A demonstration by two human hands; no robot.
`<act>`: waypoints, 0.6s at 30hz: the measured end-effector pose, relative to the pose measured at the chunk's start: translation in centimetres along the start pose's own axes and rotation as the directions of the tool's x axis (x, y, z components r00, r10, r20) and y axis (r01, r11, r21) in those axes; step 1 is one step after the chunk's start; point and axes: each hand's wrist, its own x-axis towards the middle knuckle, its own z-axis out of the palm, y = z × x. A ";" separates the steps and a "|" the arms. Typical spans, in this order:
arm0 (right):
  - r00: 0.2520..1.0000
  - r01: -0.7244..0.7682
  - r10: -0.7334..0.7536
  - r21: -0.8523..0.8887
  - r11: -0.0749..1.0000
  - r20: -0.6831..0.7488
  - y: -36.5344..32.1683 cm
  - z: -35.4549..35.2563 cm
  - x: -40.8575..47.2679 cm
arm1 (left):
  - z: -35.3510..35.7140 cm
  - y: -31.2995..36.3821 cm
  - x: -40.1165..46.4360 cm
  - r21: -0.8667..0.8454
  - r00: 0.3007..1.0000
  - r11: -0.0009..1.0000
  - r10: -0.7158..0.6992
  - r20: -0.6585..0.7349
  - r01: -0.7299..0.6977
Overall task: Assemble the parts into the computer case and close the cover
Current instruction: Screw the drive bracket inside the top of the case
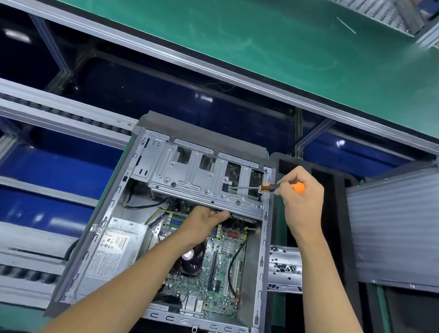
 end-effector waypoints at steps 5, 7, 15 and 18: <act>1.000 0.012 -0.011 -0.042 0.999 0.024 -0.1 0.5 0.2 | 0.2 -0.5 0.3 -0.010 1.000 1.000 0.023 -0.015 -0.023; 0.999 0.018 -0.016 -0.042 0.999 0.039 -0.1 0.6 0.2 | 0.3 -0.5 0.3 -0.010 0.999 0.999 0.031 -0.010 -0.031; 0.996 0.018 -0.003 -0.171 0.985 0.086 -0.6 1.2 -0.1 | 0.1 -0.5 0.4 -0.019 1.000 1.000 0.009 0.028 -0.008; 0.996 0.018 0.001 -0.208 0.978 0.089 -0.9 1.3 0.0 | 0.0 -0.6 0.5 -0.006 1.000 1.000 0.011 0.026 -0.011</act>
